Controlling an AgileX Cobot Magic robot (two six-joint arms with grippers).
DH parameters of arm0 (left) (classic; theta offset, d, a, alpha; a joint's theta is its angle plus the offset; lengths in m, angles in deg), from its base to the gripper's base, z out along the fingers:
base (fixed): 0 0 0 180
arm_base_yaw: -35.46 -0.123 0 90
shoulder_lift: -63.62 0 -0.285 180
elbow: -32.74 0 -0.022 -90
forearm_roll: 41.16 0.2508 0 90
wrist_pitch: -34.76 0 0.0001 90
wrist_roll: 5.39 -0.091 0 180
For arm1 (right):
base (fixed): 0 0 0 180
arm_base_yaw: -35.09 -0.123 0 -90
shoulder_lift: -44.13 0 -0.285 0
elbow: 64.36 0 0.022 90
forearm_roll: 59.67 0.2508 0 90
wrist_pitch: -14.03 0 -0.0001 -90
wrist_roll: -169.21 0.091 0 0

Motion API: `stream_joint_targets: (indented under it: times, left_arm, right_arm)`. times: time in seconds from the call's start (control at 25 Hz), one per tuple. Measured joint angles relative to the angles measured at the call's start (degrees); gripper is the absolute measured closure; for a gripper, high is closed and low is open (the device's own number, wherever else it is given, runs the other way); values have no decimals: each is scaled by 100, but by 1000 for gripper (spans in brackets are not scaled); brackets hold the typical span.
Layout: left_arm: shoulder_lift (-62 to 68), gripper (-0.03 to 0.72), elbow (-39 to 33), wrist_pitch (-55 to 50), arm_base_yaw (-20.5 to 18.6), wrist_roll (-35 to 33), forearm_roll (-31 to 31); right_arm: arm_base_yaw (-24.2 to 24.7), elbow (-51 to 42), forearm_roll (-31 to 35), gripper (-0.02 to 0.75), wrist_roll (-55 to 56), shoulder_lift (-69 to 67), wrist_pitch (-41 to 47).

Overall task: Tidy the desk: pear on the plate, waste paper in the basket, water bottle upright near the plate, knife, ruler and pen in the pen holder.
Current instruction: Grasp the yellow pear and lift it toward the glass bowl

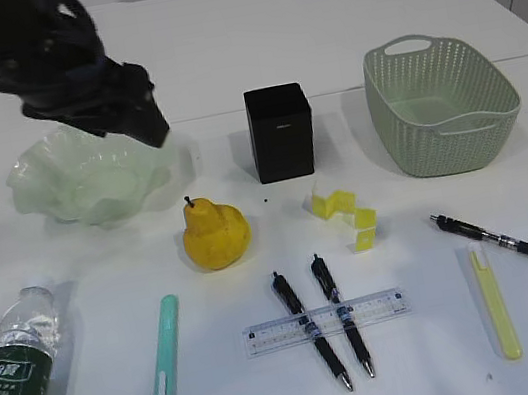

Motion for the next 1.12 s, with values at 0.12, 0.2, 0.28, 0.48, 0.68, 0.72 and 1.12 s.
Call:
stream_joint_targets:
  times: [0.12, 0.2, 0.28, 0.48, 0.68, 0.72, 1.12]
  left_arm:
    - [685, 170, 392, -148, 77, 187, 0]
    - [1030, 170, 689, -297, 99, 253, 0]
    - [1323, 170, 961, -468, 99, 323, 0]
    - [1882, 170, 1453, -780, 110, 524, 0]
    - [2183, 170, 1465, -827, 104, 537, 0]
    - [2217, 170, 1465, -827, 104, 537, 0]
    - [2564, 170, 1465, -732, 104, 549, -244]
  right_arm:
    - [0, 0, 0, 221, 0, -50, 0]
    - [0, 0, 0, 221, 0, -87, 0]
    - [0, 0, 10, 221, 0, -126, 0]
    - [0, 0, 10, 221, 0, -261, 0]
    - [0, 8, 10, 221, 0, -287, -10]
    - [0, 8, 10, 221, 0, -287, -10]
    - [0, 8, 10, 221, -4, -287, -10]
